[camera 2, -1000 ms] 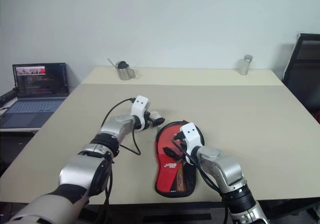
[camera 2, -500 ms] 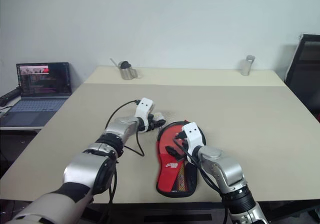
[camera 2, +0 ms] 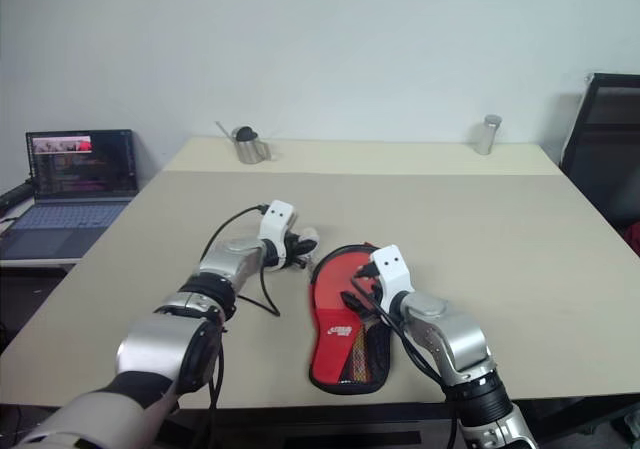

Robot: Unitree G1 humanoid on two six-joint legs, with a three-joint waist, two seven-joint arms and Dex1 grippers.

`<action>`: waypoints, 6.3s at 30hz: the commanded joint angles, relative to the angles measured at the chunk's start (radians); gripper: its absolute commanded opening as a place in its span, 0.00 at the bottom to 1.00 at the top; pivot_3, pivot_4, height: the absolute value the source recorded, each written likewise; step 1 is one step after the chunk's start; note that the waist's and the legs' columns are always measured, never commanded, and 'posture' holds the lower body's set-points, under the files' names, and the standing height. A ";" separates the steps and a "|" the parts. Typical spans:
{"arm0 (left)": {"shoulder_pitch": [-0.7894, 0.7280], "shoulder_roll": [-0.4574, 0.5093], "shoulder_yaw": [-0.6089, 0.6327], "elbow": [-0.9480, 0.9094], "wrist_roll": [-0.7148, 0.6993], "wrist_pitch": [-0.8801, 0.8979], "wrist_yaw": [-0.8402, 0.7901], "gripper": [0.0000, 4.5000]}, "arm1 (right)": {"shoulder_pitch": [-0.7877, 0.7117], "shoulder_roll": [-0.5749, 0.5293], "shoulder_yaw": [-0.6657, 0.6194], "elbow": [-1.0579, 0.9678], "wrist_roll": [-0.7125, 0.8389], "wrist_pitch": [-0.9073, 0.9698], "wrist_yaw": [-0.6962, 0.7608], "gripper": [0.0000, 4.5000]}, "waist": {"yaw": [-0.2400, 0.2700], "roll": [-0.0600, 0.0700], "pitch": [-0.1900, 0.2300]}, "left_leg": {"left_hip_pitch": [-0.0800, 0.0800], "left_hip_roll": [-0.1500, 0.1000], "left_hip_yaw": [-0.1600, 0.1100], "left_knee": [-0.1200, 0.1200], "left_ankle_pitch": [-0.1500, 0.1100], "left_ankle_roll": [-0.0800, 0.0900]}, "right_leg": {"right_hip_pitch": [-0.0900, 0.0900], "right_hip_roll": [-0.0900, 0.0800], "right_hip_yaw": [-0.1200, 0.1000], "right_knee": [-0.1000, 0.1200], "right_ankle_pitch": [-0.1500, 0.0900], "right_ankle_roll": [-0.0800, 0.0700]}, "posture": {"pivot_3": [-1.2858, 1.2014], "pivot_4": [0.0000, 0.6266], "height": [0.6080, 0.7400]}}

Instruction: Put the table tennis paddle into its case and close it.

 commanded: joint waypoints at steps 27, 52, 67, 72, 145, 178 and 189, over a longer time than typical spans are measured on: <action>-0.209 -0.142 -0.033 0.107 0.181 -0.228 0.248 0.15 | 0.150 0.070 0.055 0.004 -0.098 0.076 -0.044 1.00 | 0.003 -0.005 -0.004 | 0.001 0.000 0.000 0.001 0.000 0.000 | 0.000 0.000 0.000 0.003 0.000 0.000 | 0.52 0.24 1.00; -0.210 -0.342 -0.180 0.130 0.386 -0.288 0.206 0.15 | 0.195 0.099 0.042 -0.076 -0.118 0.120 -0.085 1.00 | 0.007 -0.005 -0.004 | 0.000 -0.001 -0.001 0.000 0.000 0.000 | 0.001 0.000 -0.001 0.001 0.000 0.000 | 0.52 0.24 1.00; -0.158 -0.322 -0.184 0.126 0.384 -0.280 0.199 0.85 | 0.189 0.108 0.037 -0.061 -0.123 0.112 -0.077 1.00 | 0.005 -0.004 -0.005 | 0.001 -0.001 -0.001 0.000 0.000 0.000 | 0.001 0.000 -0.001 0.000 0.000 0.001 | 0.52 0.24 1.00; -0.161 -0.321 -0.152 0.120 0.350 -0.295 0.182 0.85 | 0.176 0.109 0.037 -0.047 -0.126 0.108 -0.074 1.00 | 0.004 -0.004 -0.006 | 0.001 -0.001 -0.001 0.000 0.000 0.000 | 0.001 0.000 -0.001 0.001 0.000 0.001 | 0.52 0.24 1.00; 0.402 0.261 0.015 -1.016 -0.401 0.355 -0.662 0.85 | -0.369 -0.056 -0.170 0.753 -0.075 -0.421 0.281 1.00 | -0.001 0.003 0.001 | -0.001 0.001 -0.001 -0.002 0.001 -0.001 | -0.001 0.001 0.000 -0.001 0.000 -0.001 | 0.52 0.24 1.00; 0.385 0.413 -0.098 -1.001 -0.349 0.279 -0.830 0.85 | -0.202 -0.081 -0.101 0.518 -0.070 -0.315 0.472 0.00 | -0.016 0.004 0.002 | -0.001 0.001 -0.001 -0.003 0.001 -0.001 | -0.001 0.001 0.000 -0.002 -0.001 -0.001 | 0.52 0.24 1.00; 0.409 0.408 -0.097 -1.035 -0.361 0.300 -0.825 0.85 | -0.221 -0.087 -0.140 0.540 -0.081 -0.332 0.399 0.00 | -0.016 0.004 0.002 | -0.001 0.001 -0.001 -0.002 0.001 -0.001 | -0.001 0.001 0.000 -0.002 -0.001 -0.001 | 0.52 0.24 1.00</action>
